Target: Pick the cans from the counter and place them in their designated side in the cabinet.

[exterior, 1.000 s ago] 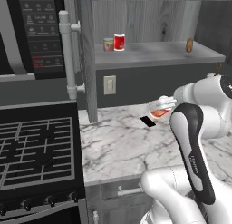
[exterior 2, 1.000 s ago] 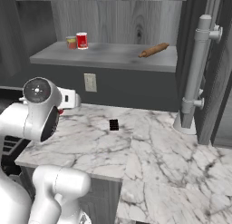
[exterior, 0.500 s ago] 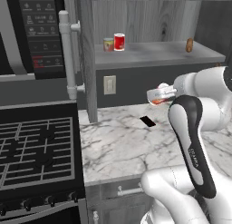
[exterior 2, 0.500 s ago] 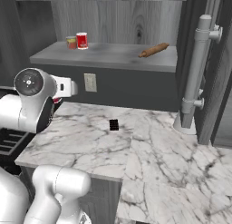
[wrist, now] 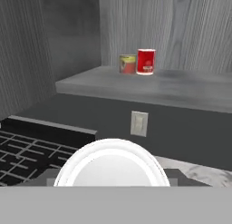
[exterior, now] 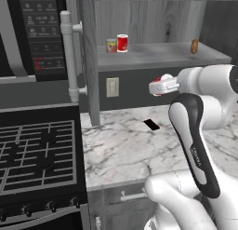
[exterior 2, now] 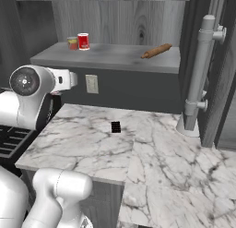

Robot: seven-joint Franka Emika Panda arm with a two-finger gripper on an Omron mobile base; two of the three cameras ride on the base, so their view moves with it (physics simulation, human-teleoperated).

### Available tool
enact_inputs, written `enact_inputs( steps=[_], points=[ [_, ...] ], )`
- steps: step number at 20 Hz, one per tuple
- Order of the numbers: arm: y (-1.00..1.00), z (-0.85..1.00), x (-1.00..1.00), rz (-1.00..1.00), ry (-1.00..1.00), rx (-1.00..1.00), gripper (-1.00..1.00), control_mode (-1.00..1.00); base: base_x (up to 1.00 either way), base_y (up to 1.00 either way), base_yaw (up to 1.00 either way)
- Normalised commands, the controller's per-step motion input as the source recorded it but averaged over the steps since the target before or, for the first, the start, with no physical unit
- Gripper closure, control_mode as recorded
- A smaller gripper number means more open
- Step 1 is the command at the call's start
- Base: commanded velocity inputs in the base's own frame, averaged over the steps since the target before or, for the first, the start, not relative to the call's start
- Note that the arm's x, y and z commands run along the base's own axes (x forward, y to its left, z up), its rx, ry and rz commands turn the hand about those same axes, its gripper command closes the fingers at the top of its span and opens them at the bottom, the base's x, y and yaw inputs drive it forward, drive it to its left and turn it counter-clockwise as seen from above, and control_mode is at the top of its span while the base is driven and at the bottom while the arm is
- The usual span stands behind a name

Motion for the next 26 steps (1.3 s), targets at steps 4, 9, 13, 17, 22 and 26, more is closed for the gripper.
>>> enact_inputs(
  steps=[4,9,13,17,22,26],
  points=[
    [0.00,0.37,0.13,0.00,-0.06,0.00,1.00,-1.00,0.00,0.00,0.00],
    [0.05,0.35,0.23,0.00,-0.02,0.00,1.00,-1.00,0.00,0.00,0.00],
    [0.11,0.26,0.30,0.00,-0.01,0.00,1.00,-1.00,0.00,0.00,0.00],
    [0.09,0.15,0.27,0.00,-0.08,0.00,1.00,-1.00,0.00,0.00,0.00],
    [0.06,0.10,0.29,0.00,-0.08,0.00,1.00,-1.00,0.00,0.00,0.00],
    [0.06,0.08,0.34,0.00,-0.05,0.00,1.00,-1.00,0.00,0.00,0.00]
  ],
)
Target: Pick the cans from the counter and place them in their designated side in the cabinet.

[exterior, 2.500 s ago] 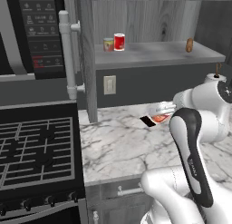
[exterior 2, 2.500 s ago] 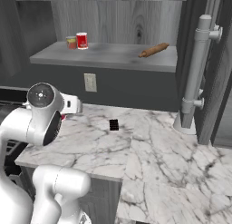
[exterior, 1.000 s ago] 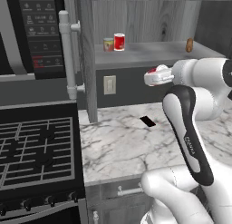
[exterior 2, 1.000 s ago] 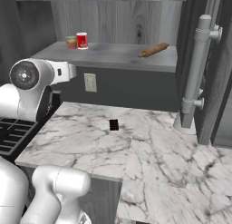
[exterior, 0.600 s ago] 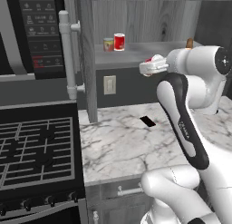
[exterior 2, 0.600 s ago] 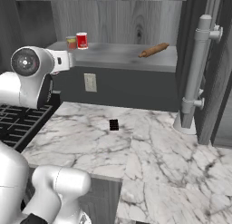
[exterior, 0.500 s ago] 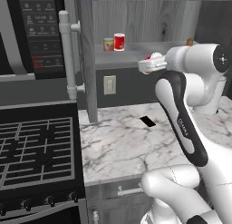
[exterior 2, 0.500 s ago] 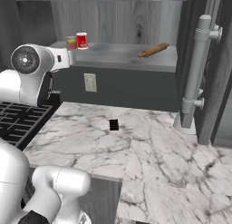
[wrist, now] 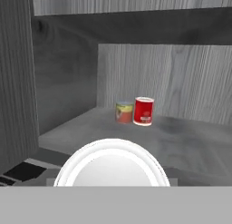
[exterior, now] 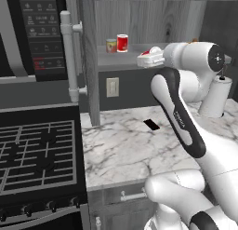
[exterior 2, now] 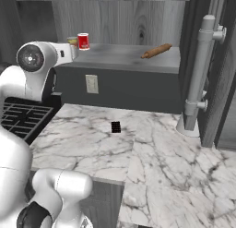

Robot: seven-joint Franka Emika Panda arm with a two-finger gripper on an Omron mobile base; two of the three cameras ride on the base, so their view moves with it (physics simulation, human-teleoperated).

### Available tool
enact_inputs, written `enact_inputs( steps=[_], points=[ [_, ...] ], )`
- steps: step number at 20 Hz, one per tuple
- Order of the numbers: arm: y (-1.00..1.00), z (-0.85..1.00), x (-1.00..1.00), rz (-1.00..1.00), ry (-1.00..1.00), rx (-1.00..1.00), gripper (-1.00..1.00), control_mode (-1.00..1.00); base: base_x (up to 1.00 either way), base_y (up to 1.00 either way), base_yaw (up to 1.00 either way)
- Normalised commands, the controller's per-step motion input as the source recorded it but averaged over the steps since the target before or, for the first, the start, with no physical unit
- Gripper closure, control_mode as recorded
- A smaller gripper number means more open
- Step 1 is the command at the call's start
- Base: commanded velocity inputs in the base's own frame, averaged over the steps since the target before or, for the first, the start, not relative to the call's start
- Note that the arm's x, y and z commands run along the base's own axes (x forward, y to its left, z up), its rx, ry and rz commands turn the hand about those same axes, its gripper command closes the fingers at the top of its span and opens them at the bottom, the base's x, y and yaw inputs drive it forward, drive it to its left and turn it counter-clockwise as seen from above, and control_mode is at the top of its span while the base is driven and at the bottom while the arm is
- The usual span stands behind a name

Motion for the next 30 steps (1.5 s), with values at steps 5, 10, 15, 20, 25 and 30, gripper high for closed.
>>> enact_inputs(
  steps=[5,10,15,20,25,30],
  points=[
    [0.04,0.03,0.36,0.00,0.00,0.00,1.00,-1.00,0.00,0.00,0.00],
    [0.05,0.01,0.35,0.00,0.00,0.00,1.00,-1.00,0.00,0.00,0.00],
    [0.09,0.00,0.36,0.00,0.00,0.00,1.00,-1.00,0.00,0.00,0.00],
    [0.07,0.00,0.35,0.00,0.02,-0.02,1.00,-1.00,0.00,0.00,0.00],
    [0.07,0.00,0.30,0.00,0.04,-0.03,1.00,-1.00,0.00,0.00,0.00],
    [0.04,-0.05,0.21,0.00,0.01,-0.03,1.00,-1.00,0.00,0.00,0.00]
  ],
)
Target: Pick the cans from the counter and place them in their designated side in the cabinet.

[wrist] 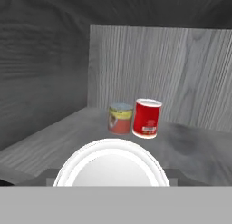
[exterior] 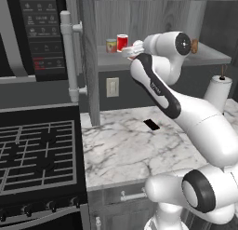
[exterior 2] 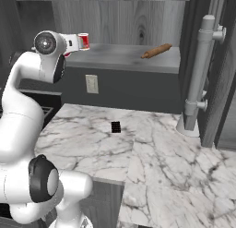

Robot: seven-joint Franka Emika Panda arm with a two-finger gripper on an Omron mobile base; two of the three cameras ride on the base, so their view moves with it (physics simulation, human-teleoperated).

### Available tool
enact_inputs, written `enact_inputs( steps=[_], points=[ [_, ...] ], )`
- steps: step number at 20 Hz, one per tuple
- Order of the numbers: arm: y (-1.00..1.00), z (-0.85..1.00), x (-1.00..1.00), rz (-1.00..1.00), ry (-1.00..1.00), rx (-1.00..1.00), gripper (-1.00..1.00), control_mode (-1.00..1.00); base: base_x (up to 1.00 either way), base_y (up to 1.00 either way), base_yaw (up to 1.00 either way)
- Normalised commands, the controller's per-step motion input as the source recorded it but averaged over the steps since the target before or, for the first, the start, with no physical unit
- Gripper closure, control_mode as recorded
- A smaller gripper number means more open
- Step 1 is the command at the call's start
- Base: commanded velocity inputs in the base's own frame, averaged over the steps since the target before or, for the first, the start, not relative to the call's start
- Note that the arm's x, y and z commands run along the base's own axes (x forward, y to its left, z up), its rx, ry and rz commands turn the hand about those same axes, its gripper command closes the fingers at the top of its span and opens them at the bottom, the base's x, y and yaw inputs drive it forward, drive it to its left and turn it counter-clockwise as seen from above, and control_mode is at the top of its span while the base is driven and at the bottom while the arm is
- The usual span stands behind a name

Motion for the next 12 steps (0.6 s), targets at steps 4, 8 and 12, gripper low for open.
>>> enact_inputs(
  steps=[4,8,12],
  points=[
    [0.05,-0.08,0.17,0.00,0.00,-0.03,1.00,-1.00,0.00,0.00,0.00],
    [0.07,-0.08,0.22,0.00,0.01,-0.04,1.00,-1.00,0.00,0.00,0.00],
    [0.08,-0.09,0.24,0.00,0.02,-0.04,1.00,-1.00,0.00,0.00,0.00]
  ],
)
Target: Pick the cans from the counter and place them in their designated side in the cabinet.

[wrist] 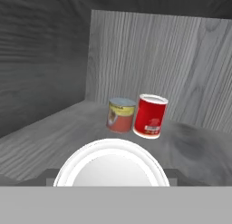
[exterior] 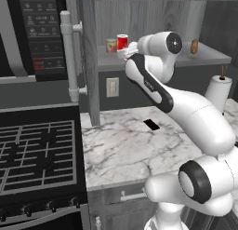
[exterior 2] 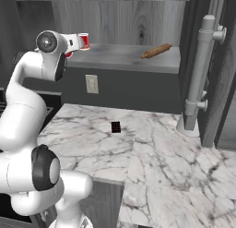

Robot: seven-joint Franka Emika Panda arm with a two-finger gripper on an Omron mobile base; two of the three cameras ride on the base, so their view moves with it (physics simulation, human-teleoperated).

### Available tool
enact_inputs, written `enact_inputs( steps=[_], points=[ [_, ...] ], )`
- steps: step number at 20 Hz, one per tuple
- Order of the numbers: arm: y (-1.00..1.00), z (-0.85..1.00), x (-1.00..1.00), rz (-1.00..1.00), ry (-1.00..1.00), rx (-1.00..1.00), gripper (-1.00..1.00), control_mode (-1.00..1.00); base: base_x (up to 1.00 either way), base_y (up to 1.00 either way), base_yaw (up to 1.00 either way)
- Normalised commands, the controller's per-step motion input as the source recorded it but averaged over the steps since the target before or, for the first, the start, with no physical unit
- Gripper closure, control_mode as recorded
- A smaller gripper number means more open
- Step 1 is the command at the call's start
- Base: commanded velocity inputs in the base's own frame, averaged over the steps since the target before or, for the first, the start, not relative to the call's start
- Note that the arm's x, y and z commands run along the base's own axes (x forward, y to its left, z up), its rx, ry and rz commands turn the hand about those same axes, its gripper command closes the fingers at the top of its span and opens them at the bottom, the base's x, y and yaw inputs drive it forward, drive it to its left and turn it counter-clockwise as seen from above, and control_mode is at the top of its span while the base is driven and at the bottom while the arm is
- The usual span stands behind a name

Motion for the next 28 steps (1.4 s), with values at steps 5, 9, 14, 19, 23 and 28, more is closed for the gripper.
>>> enact_inputs(
  steps=[5,9,14,19,23,28],
  points=[
    [0.04,-0.06,0.27,0.00,0.03,-0.03,1.00,-1.00,0.00,0.00,0.00],
    [0.02,-0.09,0.28,0.00,0.02,-0.03,1.00,-1.00,0.00,0.00,0.00],
    [0.02,-0.10,0.30,0.00,0.02,-0.02,1.00,-1.00,0.00,0.00,0.00],
    [0.04,-0.09,0.33,0.00,0.04,-0.02,1.00,-1.00,0.00,0.00,0.00],
    [0.04,-0.13,0.30,0.00,0.05,-0.02,1.00,-1.00,0.00,0.00,0.00],
    [0.06,-0.20,0.24,0.00,0.02,-0.03,1.00,-1.00,0.00,0.00,0.00]
  ],
)
